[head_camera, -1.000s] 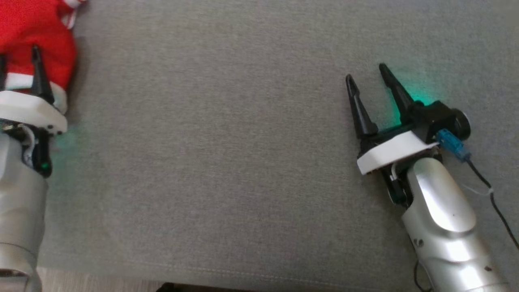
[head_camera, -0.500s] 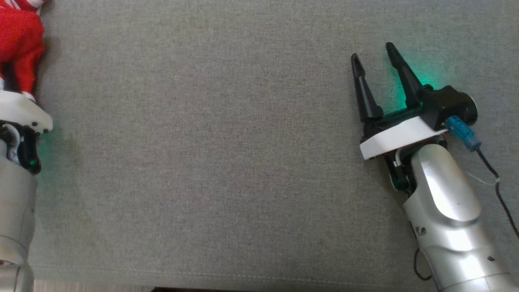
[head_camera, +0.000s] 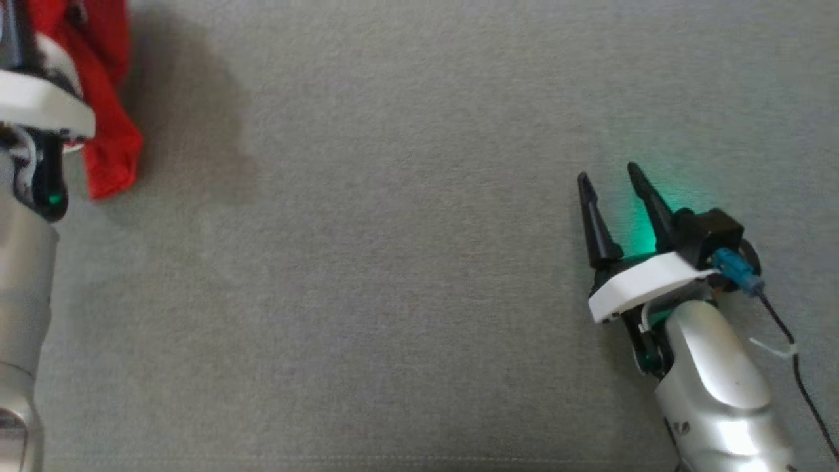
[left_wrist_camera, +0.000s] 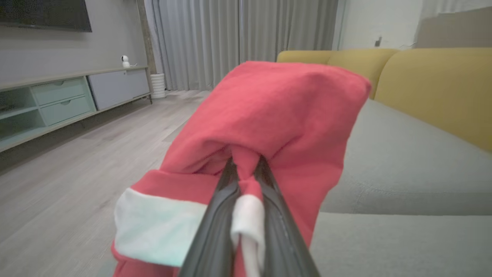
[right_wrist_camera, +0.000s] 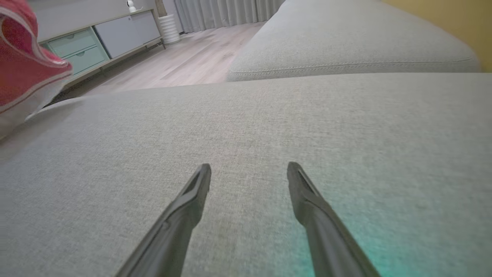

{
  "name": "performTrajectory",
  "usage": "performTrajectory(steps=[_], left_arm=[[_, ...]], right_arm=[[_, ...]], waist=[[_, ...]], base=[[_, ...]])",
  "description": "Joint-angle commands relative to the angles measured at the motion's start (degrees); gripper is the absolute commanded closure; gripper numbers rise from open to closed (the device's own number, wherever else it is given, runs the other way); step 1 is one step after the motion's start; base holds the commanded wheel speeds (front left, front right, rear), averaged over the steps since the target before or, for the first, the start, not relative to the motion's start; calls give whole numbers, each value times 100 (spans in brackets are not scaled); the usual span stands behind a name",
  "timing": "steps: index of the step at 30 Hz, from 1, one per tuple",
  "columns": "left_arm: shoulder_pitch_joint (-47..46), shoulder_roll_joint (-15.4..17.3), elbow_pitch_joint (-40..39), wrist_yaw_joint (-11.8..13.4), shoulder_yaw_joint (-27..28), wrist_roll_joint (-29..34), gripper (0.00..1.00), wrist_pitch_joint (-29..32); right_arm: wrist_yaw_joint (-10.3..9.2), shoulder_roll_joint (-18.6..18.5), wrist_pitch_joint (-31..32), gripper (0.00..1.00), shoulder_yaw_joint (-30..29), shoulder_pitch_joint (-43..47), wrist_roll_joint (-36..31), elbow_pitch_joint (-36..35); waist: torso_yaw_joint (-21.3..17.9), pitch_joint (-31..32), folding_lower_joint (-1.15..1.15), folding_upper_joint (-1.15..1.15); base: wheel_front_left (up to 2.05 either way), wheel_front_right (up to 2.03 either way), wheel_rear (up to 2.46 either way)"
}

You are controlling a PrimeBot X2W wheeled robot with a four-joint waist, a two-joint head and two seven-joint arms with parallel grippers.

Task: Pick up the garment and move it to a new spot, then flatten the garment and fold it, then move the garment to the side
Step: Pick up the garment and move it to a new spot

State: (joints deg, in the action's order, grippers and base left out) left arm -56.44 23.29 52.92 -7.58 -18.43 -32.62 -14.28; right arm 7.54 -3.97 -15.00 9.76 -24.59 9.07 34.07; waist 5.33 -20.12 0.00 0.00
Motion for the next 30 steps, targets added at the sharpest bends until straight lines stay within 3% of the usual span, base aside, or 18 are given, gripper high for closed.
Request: performTrajectory(steps=[1, 7, 13, 21, 22, 23, 24, 30], left_arm=[[-225, 345, -457, 9, 50, 41, 100, -69], [29, 43, -1338, 9, -394, -191, 100, -71], [455, -556, -1990, 9, -1105, -594, 100, -71], [1196, -1280, -2059, 9, -2051, -730, 100, -72], [1357, -1342, -1936, 9, -2052, -576, 69, -72], [1469, -1395, -1863, 9, -2016, -547, 17, -72], [1571, -1433, -1801, 10, -1953, -504, 0, -72], [2207, -1503, -1688, 137, -1296, -115, 0, -72]], right_arm=[[-5, 103, 0, 0, 183, 73, 93, -146], [-5, 108, 0, 0, 442, 266, 462, -206], [-5, 108, 0, 0, 633, 402, 664, -227], [-5, 109, 0, 0, 944, 445, 869, -245], [-5, 109, 0, 0, 1008, 459, 894, -240], [-5, 109, 0, 0, 1027, 462, 896, -234], [-5, 109, 0, 0, 1029, 463, 895, -225], [-5, 109, 0, 0, 858, 509, 836, -194]], waist=[[-253, 241, 0, 0], [-668, 532, 0, 0], [-1104, 767, 0, 0], [-1635, 936, 0, 0], [-1706, 961, 0, 0], [-1725, 969, 0, 0], [-1731, 977, 0, 0], [-1557, 1075, 0, 0]], base=[[0, 0, 0], [0, 0, 0], [0, 0, 0], [0, 0, 0], [0, 0, 0], [0, 0, 0], [0, 0, 0], [0, 0, 0]])
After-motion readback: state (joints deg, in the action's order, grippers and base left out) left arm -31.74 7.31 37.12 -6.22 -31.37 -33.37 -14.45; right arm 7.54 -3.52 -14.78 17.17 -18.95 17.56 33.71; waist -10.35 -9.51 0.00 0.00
